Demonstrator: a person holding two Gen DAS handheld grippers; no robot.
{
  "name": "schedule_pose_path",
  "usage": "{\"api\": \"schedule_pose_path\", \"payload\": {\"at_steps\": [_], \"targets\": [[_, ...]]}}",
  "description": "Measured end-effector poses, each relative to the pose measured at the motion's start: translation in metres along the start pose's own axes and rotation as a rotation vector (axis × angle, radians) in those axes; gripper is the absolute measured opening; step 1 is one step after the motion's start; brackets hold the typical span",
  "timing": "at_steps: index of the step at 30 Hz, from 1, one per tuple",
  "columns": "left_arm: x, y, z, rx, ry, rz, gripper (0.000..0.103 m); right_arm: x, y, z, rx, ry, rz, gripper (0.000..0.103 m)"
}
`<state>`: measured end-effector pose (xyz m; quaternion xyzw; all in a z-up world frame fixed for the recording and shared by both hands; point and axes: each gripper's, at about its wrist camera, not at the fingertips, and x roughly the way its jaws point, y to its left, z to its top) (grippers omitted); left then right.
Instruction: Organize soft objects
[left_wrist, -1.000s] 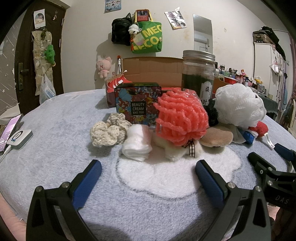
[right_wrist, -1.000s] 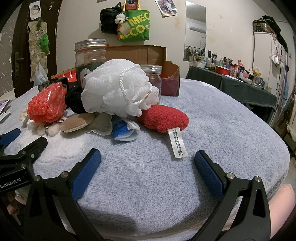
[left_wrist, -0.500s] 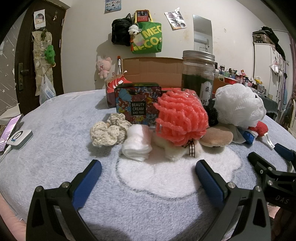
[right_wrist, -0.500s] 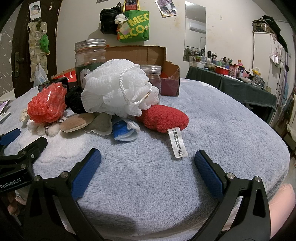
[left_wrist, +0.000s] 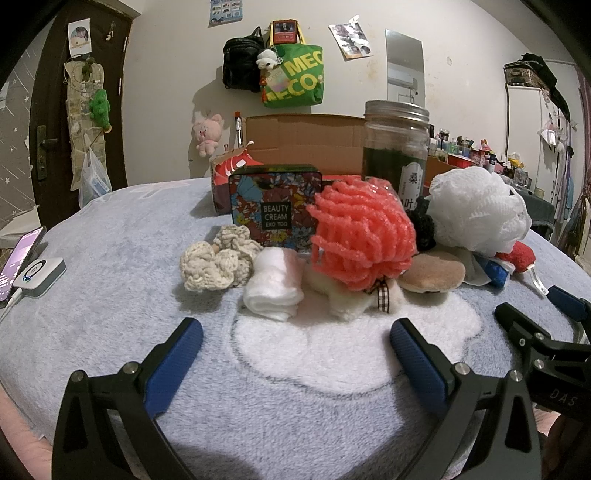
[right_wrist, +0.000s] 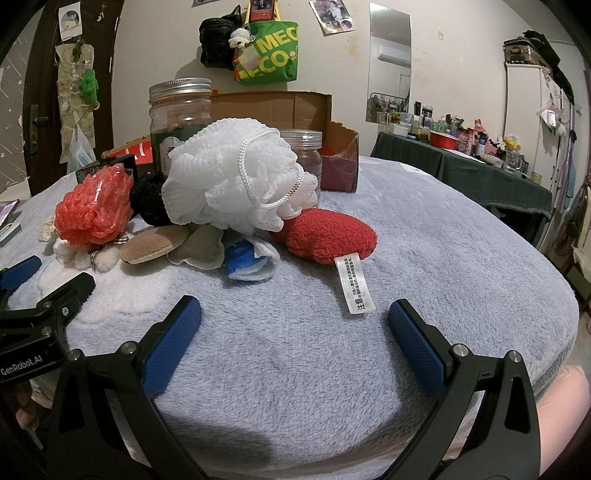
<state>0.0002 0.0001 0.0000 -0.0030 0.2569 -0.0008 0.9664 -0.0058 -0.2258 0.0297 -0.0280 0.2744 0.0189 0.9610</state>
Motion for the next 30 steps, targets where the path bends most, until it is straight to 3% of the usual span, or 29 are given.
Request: {"api": "schedule_pose_path", "payload": {"at_steps": [12, 24, 30], "targets": [[-0.001, 0.004, 0.008, 0.006, 0.037, -0.038, 0.103, 0.000, -0.002, 0.004, -0.001, 0.020, 0.043, 0.103], [-0.022, 0.003, 0.059, 0.042, -0.023, -0.158, 0.103, -0.029, -0.003, 0.065, -0.053, -0.095, 0.136, 0.103], [-0.011, -0.002, 0.073, 0.078, -0.010, -0.179, 0.103, -0.012, -0.003, 0.094, -0.083, -0.069, 0.214, 0.103]]}}
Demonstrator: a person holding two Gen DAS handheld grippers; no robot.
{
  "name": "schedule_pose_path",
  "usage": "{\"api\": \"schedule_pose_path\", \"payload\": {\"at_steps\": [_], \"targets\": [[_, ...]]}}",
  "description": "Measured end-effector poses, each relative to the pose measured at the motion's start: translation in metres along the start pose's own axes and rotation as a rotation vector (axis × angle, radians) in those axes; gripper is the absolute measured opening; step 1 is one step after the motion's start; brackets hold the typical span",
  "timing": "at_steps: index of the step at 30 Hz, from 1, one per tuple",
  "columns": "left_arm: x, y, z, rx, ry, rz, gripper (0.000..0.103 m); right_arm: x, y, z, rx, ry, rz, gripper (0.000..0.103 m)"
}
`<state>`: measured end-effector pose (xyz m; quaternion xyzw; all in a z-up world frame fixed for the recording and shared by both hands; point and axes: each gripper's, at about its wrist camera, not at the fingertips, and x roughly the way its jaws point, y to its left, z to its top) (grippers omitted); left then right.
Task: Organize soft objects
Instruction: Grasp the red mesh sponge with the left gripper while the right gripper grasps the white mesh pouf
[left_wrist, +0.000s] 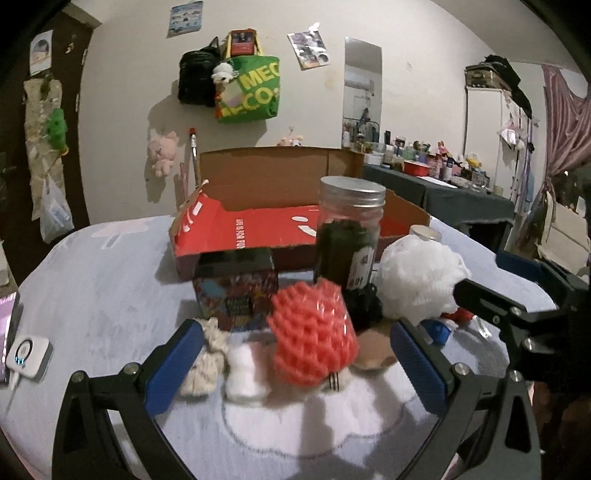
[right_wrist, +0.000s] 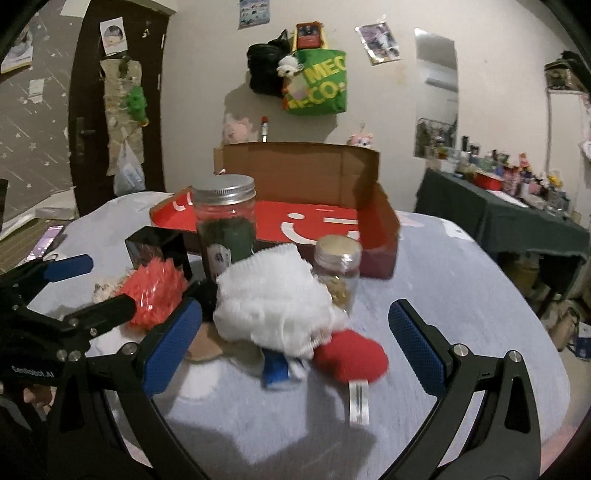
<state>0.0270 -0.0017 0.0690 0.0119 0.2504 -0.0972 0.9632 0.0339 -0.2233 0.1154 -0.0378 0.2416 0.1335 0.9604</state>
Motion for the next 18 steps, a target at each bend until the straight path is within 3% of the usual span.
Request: {"api": "schedule_pose_path", "payload": {"at_steps": [5, 8, 10, 15, 18], "targets": [[0.015, 0.001, 0.006, 0.026, 0.048, -0.015, 0.095, 0.028, -0.016, 0.012, 0.040, 0.074, 0.126, 0.103], [0.024, 0.004, 0.004, 0.027, 0.082, -0.030, 0.084, 0.048, -0.023, 0.014, 0.061, 0.135, 0.221, 0.103], [0.029, 0.004, 0.004, 0.028, 0.105, -0.050, 0.076, 0.055, -0.027, 0.013, 0.078, 0.163, 0.262, 0.094], [0.034, 0.003, 0.000, 0.017, 0.139, -0.118, 0.053, 0.060, -0.027, 0.008, 0.078, 0.194, 0.323, 0.062], [0.030, -0.001, -0.003, 0.034, 0.137, -0.123, 0.048, 0.052, -0.026, 0.005, 0.080, 0.181, 0.328, 0.046]]}}
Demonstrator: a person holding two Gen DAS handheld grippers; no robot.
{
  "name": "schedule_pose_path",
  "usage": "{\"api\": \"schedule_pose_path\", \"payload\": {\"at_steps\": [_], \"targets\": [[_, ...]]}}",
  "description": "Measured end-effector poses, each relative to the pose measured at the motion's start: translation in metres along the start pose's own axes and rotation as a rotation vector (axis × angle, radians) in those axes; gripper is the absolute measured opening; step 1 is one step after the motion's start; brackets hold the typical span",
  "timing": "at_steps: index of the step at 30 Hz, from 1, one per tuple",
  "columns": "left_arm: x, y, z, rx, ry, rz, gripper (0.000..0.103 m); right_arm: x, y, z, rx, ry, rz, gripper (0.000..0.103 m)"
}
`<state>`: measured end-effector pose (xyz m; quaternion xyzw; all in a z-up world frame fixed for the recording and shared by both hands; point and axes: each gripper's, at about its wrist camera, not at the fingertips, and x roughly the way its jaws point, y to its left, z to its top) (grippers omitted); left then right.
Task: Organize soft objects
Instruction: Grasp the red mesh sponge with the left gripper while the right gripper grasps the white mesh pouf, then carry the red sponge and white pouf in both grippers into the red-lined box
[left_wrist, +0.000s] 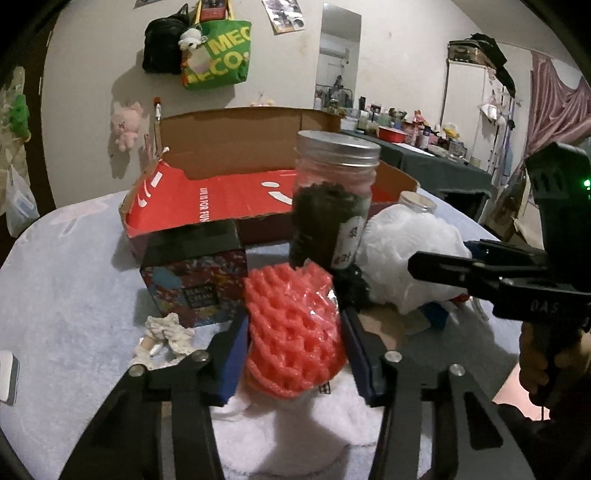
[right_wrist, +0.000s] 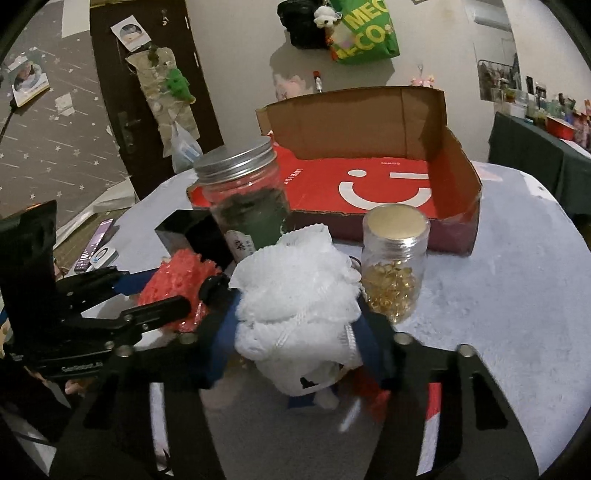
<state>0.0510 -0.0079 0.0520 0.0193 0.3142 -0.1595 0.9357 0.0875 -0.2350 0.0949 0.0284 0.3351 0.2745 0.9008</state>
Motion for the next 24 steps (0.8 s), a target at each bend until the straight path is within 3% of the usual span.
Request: {"api": "schedule_pose_path", "payload": {"at_steps": [8, 24], "targets": [[-0.014, -0.003, 0.001, 0.002, -0.021, -0.004, 0.041, -0.025, 0.014, -0.008, -0.024, -0.084, -0.067, 0.026], [-0.060, 0.009, 0.041, 0.048, -0.132, 0.017, 0.040, -0.086, 0.030, 0.015, -0.059, -0.255, -0.085, 0.024]]}}
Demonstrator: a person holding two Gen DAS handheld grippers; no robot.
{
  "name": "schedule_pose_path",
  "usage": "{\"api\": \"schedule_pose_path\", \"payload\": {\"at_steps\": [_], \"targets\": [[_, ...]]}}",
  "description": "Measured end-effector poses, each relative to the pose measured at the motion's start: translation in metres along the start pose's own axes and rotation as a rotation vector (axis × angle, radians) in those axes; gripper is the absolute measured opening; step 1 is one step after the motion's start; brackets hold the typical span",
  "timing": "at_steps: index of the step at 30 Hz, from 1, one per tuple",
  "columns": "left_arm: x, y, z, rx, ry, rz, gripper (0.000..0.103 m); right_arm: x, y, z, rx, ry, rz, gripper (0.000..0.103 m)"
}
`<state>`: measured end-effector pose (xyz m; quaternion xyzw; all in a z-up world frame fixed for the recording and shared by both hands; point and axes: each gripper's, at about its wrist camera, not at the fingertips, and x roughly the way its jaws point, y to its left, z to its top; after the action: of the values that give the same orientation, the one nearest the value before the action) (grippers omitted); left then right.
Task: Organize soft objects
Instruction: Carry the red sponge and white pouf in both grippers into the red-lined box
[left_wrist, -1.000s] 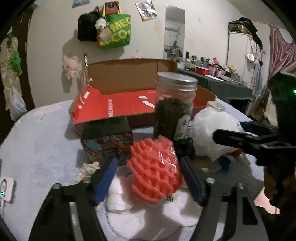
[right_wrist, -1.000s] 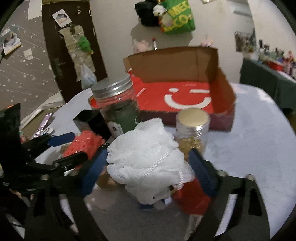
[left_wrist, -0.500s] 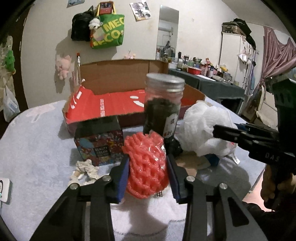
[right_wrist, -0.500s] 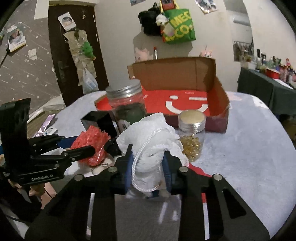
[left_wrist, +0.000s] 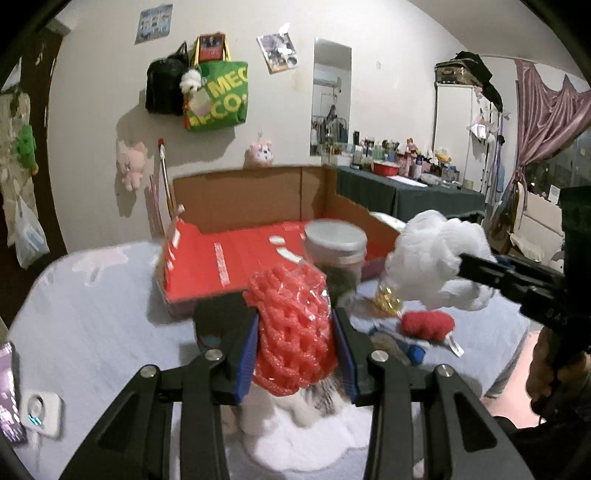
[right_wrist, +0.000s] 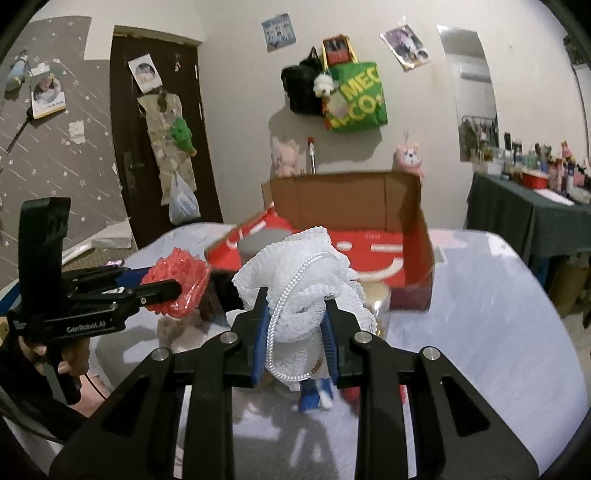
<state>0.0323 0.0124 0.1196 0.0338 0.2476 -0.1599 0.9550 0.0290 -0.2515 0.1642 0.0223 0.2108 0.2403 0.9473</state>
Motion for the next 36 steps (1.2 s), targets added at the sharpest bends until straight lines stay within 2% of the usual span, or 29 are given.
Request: {"api": "schedule_pose_path", "payload": {"at_steps": [6, 11, 15, 18, 22, 29, 36], "targets": [[0.008, 0.011, 0.041, 0.078, -0.021, -0.011, 0.040, 0.007, -0.008, 0.043, -0.068, -0.033, -0.005, 0.024], [0.034, 0.023, 0.075, 0.124, 0.013, -0.031, 0.040, 0.035, -0.024, 0.084, -0.113, -0.013, -0.004, 0.024], [0.065, 0.037, 0.102, 0.135, 0.069, -0.050, 0.040, 0.075, -0.037, 0.118, -0.135, 0.047, -0.001, 0.024], [0.091, 0.045, 0.114, 0.143, 0.103, -0.058, 0.040, 0.117, -0.049, 0.136, -0.126, 0.124, 0.012, 0.024], [0.138, 0.057, 0.129, 0.141, 0.184, -0.079, 0.040, 0.174, -0.065, 0.145, -0.126, 0.218, -0.006, 0.024], [0.216, 0.066, 0.137, 0.179, 0.283, -0.064, 0.041, 0.271, -0.084, 0.145, -0.128, 0.372, -0.057, 0.024], [0.278, 0.071, 0.139, 0.198, 0.358, -0.040, 0.041, 0.327, -0.097, 0.138, -0.094, 0.454, -0.073, 0.024]]}}
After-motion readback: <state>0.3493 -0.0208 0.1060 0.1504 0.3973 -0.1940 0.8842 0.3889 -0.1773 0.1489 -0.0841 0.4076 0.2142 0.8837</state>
